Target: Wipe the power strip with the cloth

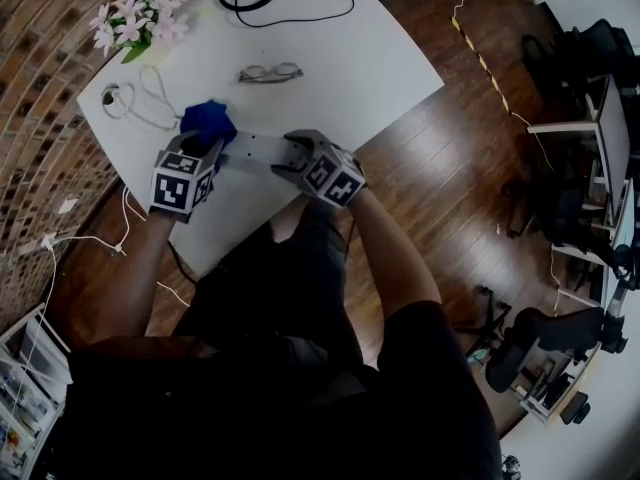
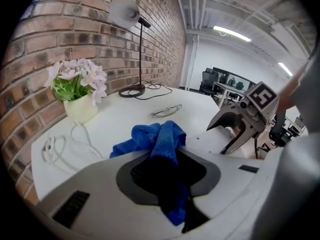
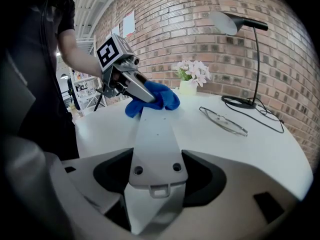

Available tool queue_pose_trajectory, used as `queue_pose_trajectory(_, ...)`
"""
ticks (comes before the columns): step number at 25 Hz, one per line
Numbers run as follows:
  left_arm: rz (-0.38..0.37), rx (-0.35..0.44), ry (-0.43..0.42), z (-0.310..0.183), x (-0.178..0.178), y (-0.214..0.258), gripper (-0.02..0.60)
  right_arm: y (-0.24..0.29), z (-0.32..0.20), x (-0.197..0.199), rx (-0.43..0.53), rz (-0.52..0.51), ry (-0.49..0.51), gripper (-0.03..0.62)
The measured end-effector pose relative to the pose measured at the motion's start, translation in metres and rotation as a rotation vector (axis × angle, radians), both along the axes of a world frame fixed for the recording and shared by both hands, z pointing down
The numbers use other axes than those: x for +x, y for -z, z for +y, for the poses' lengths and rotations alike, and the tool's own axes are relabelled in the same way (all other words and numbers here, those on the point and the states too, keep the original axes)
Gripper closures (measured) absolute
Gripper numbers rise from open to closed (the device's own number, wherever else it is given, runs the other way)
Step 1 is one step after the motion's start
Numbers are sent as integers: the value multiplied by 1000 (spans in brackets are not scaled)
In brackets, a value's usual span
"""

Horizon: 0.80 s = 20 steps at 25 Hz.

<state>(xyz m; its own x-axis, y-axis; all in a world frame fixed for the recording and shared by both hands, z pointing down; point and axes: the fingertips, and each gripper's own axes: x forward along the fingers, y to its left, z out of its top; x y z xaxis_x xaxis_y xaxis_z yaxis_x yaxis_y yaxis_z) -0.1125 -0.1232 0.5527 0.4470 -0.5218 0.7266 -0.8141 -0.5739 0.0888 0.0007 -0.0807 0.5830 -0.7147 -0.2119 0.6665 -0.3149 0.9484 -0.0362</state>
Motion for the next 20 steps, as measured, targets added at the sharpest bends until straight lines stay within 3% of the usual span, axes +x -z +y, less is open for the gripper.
queue_pose_trajectory(3, 50, -42, -76, 11, 28, 1, 483, 0, 0, 0, 1, 2, 4, 299)
queue_pose_trajectory(7, -17, -39, -191, 21, 67, 4, 482, 0, 0, -1, 6, 0, 6, 299)
queue_pose_trajectory(20, -29, -85, -333, 37, 125, 8, 480, 1, 1, -1, 22, -7, 1, 299)
